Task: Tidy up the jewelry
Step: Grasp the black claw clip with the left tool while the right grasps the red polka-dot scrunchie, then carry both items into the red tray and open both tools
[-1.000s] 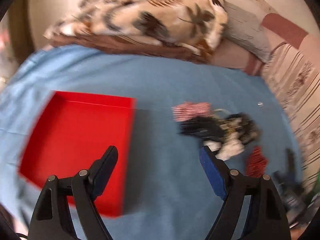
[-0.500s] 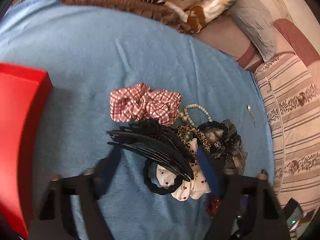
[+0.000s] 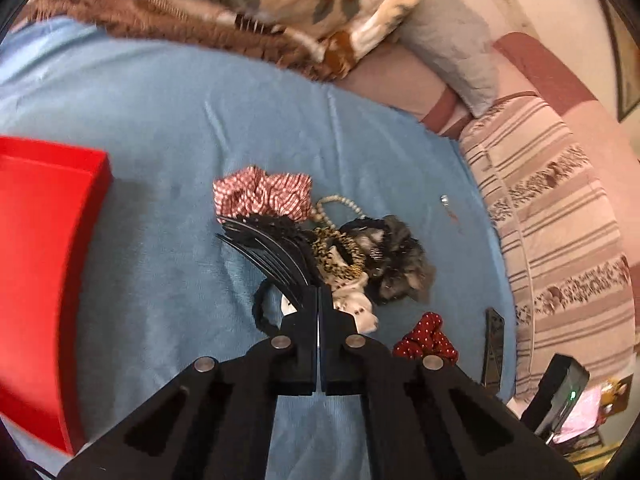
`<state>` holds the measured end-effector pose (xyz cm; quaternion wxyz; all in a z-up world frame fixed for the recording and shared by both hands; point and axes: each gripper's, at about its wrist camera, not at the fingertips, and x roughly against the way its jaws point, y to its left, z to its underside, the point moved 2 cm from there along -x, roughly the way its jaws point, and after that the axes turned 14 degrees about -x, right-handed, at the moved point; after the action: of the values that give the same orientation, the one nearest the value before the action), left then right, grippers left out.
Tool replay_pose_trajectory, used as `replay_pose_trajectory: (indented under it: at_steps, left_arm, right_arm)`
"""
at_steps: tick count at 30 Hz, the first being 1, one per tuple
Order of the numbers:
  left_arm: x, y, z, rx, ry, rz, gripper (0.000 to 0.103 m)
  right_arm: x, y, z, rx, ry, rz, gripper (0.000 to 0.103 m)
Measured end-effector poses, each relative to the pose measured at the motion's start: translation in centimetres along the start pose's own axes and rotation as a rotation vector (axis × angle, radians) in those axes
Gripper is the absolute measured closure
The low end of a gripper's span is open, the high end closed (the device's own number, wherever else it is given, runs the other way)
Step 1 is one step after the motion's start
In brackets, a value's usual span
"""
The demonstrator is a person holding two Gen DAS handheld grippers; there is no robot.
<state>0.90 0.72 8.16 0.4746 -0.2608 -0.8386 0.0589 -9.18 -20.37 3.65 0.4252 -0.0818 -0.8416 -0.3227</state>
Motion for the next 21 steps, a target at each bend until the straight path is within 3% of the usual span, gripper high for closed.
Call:
replay_pose_trajectory:
  at_steps: [6,8,9,10,11,17,19,21]
  left_arm:
    - [2.5,0.8,0.2,0.006,-0.032,0.014,0.102]
    - [1.9,1.1,-0.1,0.015,-0.027,0.027,0.086]
    - [1.8,1.2,0.0,0.020,-0.026,0.023,0.058]
    - [1.5,1.4,-0.1,0.028,-0.032,0.012,0.038]
    - [1.0,1.6,-0.4,0.043,-0.047,-0.005,0.037]
    - [-3.8,2.1,-1.5,0.061,0.026,-0.028,0.039]
    - [-5.4,2.4,-1.5,0.073,0.067,-0.030,0.069]
    - [-6.7,3.0,-1.2,0.114,0.098,0.006,0.089]
  right_arm:
    - [2.3,1.7,0.9,0.044,-0.017,-0.020,0.094]
    - [2.5,1.9,1.4,0.051,-0.011,-0.020,0.094]
    - [2.5,2.0,1.6,0.054,-0.008,-0.019,0.094]
    - [2.4,1.9,1.8,0.055,-0.004,-0.016,0.094]
    - [2.3,1.8,2.0,0.055,0.001,-0.015,0.094]
    - [1.3,1.0,2.0,0.061,0.021,-0.006,0.093]
    - [0.9,0.8,2.0,0.057,0.027,-0.009,0.093]
    - [0.5,0.7,1.9,0.057,0.035,-0.012,0.093]
